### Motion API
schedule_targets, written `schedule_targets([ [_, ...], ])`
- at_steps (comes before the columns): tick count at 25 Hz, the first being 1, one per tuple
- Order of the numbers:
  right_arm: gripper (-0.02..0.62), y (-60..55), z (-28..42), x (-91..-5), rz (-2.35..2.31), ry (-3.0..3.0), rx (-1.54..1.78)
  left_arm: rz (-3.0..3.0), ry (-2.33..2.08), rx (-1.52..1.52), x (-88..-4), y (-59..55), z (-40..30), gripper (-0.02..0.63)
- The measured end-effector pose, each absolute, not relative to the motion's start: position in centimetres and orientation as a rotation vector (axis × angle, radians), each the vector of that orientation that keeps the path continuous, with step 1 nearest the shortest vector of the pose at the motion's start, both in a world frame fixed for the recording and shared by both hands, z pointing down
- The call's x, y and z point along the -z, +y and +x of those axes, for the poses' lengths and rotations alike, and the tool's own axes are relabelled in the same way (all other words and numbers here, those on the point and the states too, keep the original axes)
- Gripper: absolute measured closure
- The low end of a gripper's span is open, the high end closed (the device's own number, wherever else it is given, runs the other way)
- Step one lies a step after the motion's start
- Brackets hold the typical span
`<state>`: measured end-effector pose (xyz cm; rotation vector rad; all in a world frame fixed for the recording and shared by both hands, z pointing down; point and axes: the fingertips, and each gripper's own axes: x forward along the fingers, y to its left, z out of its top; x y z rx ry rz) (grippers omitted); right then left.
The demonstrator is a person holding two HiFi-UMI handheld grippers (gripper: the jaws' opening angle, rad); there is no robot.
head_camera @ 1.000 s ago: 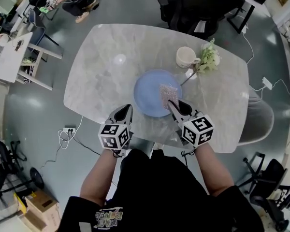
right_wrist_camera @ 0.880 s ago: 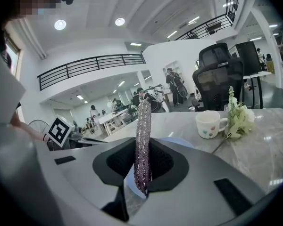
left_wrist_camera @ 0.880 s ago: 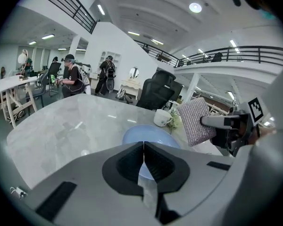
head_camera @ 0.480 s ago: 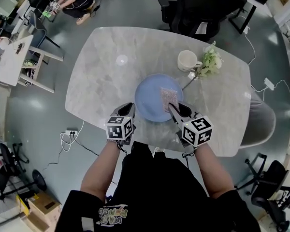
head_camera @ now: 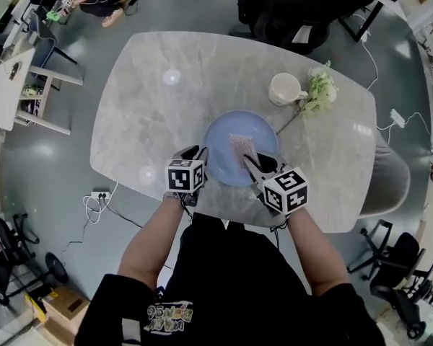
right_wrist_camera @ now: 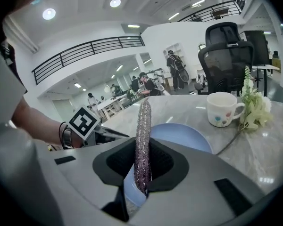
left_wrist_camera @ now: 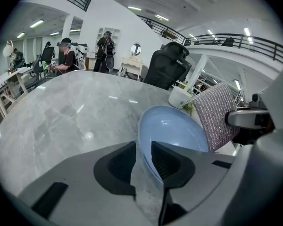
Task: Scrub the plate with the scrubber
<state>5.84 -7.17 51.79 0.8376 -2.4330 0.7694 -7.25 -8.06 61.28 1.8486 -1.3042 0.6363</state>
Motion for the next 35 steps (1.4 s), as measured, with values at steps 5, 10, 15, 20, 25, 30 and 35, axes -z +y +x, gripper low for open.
schedule_targets([
  [5, 0.518, -8.3, 3.5, -53.5, 0.767, -2.383, -0.776, 1.839, -1.233, -0.673, -62.9, -9.5, -6.9, 0.491],
  [10, 0.518, -9.0, 1.8, -55.2, 0.69, -2.316, -0.811, 1.825, -1.194, -0.723, -64.0, -10.4, -6.9, 0.514],
  [15, 0.518, -9.8, 0.9, -56.9, 0.614, -2.241, -0.832, 1.799, -1.183, -0.716, -64.4, -11.0, -6.5, 0.554],
  [20, 0.518, -10.1, -0.2, -58.8, 0.513, -2.139, -0.764, 1.751, -1.214, -0.684, -64.4, -11.0, -6.6, 0.563],
  [25, 0.518, -11.0, -0.8, -60.5, 0.457, -2.037, -0.706, 1.752, -1.211, -0.684, -64.5, -11.1, -6.5, 0.565],
  [30, 0.517, -13.4, -0.5, -61.0, 0.498, -1.946, -0.622, 1.756, -1.203, -0.685, -64.5, -11.0, -6.4, 0.565],
  [35, 0.514, -14.9, 0.0, -62.5, 0.565, -1.878, -0.551, 1.763, -1.193, -0.69, -64.5, -11.2, -6.4, 0.564],
])
